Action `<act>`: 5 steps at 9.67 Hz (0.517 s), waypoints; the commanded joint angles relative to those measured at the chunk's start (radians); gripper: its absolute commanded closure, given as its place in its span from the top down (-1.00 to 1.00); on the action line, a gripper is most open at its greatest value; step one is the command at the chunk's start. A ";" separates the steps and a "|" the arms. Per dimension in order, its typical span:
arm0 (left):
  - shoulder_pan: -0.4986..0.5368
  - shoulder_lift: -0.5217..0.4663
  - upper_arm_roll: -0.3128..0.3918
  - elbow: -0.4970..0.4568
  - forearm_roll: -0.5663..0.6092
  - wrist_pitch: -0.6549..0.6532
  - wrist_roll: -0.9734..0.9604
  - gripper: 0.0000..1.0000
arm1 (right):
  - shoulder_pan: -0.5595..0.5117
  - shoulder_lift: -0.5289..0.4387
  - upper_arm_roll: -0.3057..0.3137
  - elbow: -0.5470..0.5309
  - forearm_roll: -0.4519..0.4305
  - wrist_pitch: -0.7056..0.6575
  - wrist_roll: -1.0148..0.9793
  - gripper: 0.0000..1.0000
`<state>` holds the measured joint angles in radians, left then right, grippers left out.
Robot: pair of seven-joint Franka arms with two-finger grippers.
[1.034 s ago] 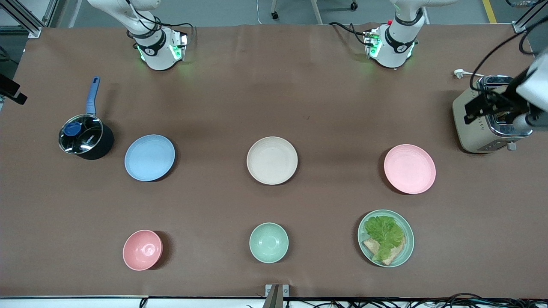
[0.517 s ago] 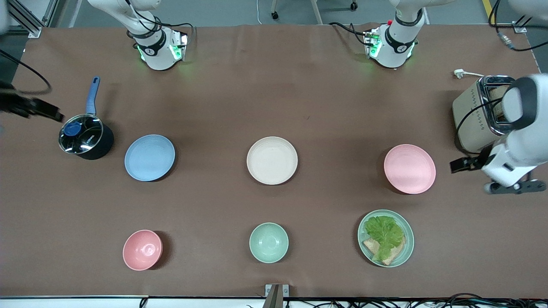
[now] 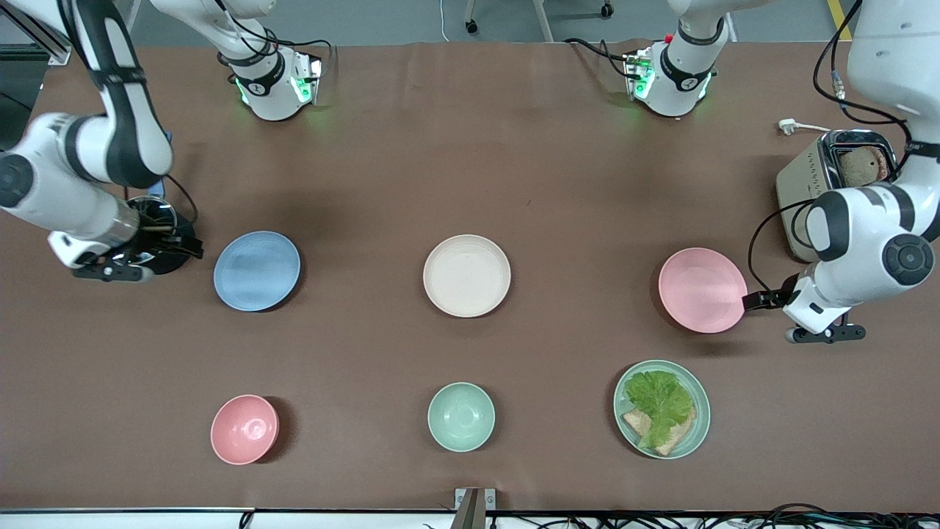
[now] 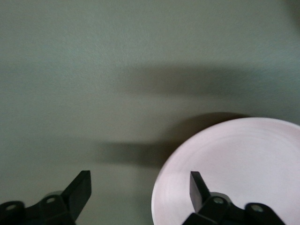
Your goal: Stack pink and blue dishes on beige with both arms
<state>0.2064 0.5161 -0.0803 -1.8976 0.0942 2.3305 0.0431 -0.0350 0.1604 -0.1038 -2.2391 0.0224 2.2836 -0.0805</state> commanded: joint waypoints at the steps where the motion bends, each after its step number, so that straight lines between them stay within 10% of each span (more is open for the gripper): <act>1: 0.005 0.064 -0.010 -0.001 0.012 0.032 0.012 0.46 | -0.012 0.086 0.004 -0.013 0.036 0.100 -0.038 0.86; 5: 0.002 0.079 -0.019 -0.001 0.002 0.026 0.014 -0.39 | -0.014 0.174 0.007 -0.030 0.063 0.227 -0.050 0.57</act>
<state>0.2071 0.5651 -0.0927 -1.8964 0.0942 2.3488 0.0502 -0.0382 0.3487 -0.1038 -2.2515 0.0465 2.4960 -0.0932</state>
